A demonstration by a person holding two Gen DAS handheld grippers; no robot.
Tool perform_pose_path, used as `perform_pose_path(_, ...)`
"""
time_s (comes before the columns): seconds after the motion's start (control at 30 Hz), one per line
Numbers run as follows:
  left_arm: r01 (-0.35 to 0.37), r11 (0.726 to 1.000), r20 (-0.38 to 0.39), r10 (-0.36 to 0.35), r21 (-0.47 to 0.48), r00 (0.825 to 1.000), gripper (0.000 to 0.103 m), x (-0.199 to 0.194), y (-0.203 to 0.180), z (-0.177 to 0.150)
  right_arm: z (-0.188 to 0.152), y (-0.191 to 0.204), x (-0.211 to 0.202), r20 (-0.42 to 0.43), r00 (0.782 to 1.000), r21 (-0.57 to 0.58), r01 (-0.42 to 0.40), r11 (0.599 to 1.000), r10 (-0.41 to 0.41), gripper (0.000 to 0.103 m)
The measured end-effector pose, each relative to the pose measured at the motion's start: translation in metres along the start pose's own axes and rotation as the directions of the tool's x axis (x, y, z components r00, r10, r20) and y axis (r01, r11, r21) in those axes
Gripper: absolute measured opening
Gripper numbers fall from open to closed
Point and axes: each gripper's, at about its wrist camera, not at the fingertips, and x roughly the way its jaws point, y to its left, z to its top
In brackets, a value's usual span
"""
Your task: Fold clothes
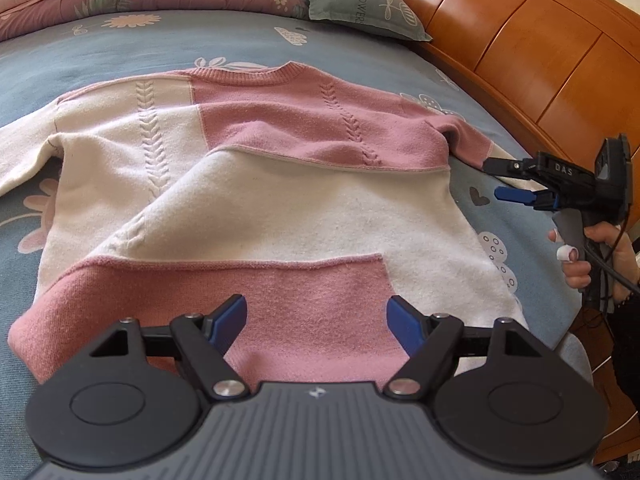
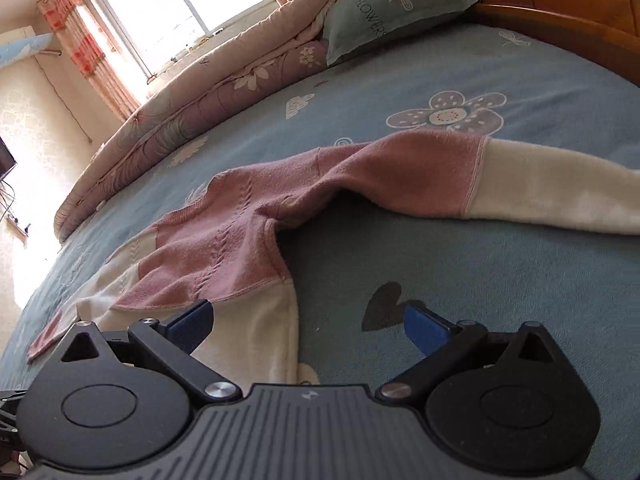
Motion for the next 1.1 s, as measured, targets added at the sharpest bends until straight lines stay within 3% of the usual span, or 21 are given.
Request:
perform_pose_path(0.13, -0.013, 1.000, -0.029, 0.013, -0.011, 1.000, 0.077, 0.009, 0.002, 0.000, 0.025, -0.007, 0.050, -0.041, 0.999, -0.028, -0.022, 0.999, 0.021, 0.103)
perform_pose_path(0.27, -0.017, 1.000, -0.049, 0.016, -0.014, 0.999, 0.077, 0.014, 0.005, 0.001, 0.041, -0.007, 0.078, -0.001, 1.000, -0.140, 0.006, 0.990, -0.007, 0.103)
perform_pose_path(0.5, -0.019, 1.000, -0.053, 0.019, -0.004, 0.998, 0.078, 0.021, 0.007, 0.009, 0.032, 0.000, 0.069, 0.075, 0.983, -0.346, 0.182, 0.920, -0.166, 0.103)
perform_pose_path(0.57, -0.014, 1.000, -0.053, 0.015, 0.003, 0.998, 0.081, 0.024, 0.006, 0.010, 0.025, -0.009, 0.062, 0.063, 0.981, -0.369, 0.195, 0.909, -0.185, 0.103)
perform_pose_path(0.63, -0.012, 1.000, -0.053, 0.013, 0.010, 0.998, 0.082, 0.026, 0.004, 0.011, 0.026, -0.023, 0.055, 0.088, 0.976, -0.352, 0.219, 0.910, -0.201, 0.103)
perform_pose_path(0.77, -0.010, 1.000, -0.053, 0.011, 0.020, 0.999, 0.082, 0.026, -0.001, 0.012, 0.045, -0.045, 0.051, 0.151, 0.938, -0.196, 0.338, 0.921, -0.312, 0.103)
perform_pose_path(0.87, -0.007, 1.000, -0.051, 0.008, 0.023, 0.999, 0.082, 0.025, -0.005, 0.012, 0.046, -0.031, 0.061, 0.157, 0.917, -0.252, 0.397, 0.882, -0.368, 0.103)
perform_pose_path(0.9, -0.006, 1.000, -0.048, 0.007, 0.026, 0.999, 0.082, 0.023, -0.005, 0.013, 0.042, -0.026, 0.062, 0.161, 0.914, -0.282, 0.404, 0.870, -0.373, 0.103)
perform_pose_path(1.0, -0.003, 0.999, -0.037, 0.004, 0.040, 0.999, 0.082, 0.018, -0.006, 0.016, 0.039, -0.027, 0.049, 0.170, 0.926, -0.237, 0.371, 0.898, -0.338, 0.103)
perform_pose_path(1.1, -0.013, 0.999, -0.018, 0.014, 0.051, 1.000, 0.082, 0.014, -0.005, 0.023, 0.043, -0.028, 0.034, 0.194, 0.921, -0.211, 0.376, 0.902, -0.339, 0.103)
